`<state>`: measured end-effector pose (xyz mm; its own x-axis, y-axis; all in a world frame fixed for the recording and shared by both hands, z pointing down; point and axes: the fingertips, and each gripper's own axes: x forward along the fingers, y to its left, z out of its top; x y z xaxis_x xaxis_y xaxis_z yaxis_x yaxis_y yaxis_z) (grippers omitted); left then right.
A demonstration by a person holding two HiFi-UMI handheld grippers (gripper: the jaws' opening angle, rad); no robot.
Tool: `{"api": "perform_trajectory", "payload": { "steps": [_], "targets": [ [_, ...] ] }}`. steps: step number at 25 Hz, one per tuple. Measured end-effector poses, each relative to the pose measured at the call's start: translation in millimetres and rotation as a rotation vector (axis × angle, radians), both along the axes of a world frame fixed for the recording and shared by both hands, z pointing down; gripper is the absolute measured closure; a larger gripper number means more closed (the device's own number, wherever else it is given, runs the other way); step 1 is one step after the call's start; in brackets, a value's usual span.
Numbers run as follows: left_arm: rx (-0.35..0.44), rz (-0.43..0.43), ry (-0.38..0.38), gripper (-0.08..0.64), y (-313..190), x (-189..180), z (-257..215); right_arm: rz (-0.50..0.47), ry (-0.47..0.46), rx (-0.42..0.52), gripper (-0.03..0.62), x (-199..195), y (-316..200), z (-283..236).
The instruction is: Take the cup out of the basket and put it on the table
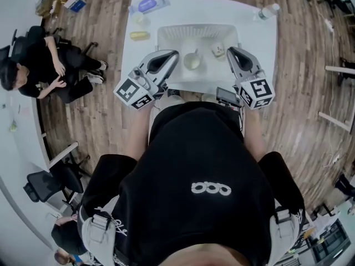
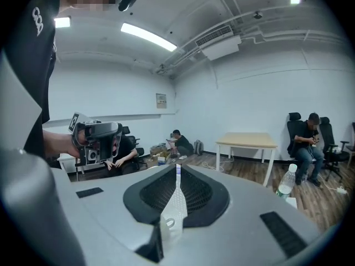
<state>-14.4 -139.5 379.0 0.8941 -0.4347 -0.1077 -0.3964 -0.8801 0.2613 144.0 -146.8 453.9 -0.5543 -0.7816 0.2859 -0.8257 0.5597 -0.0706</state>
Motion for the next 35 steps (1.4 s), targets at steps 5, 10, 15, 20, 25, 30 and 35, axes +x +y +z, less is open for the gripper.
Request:
{"api": "perform_trajectory", "payload": {
  "steps": [5,10,15,20,25,30,35],
  "targets": [
    [-0.004,-0.046,-0.022,0.552,-5.0,21.5,5.2,-0.057,-0.018,-0.003,0.554,15.5,-18.4,4.1],
    [-0.012,-0.074,-0.03,0.552,-6.3,24.6,9.0,-0.092,-0.038,-0.013,0.554,13.8,-26.8,7.2],
    [-0.016,-0.119,-0.036,0.551,-0.3,8.2,13.4,-0.193,-0.002,-0.065,0.554,-17.1,-28.0,22.8],
    [-0.012,-0.174,-0.055,0.552,5.1,-16.6,17.6,-0.364,0.104,-0.156,0.554,-67.4,-33.5,54.1],
    [-0.016,-0.221,-0.064,0.551,13.0,-41.7,24.7,-0.544,0.225,-0.21,0.554,-118.5,-36.8,88.9],
    [-0.024,-0.274,-0.058,0.552,21.0,-64.2,29.6,-0.682,0.346,-0.285,0.554,-146.6,-37.2,132.8],
    [-0.031,-0.307,-0.052,0.552,34.0,-82.0,34.0,-0.768,0.479,-0.336,0.554,-158.2,-33.2,176.1]
  ]
}}
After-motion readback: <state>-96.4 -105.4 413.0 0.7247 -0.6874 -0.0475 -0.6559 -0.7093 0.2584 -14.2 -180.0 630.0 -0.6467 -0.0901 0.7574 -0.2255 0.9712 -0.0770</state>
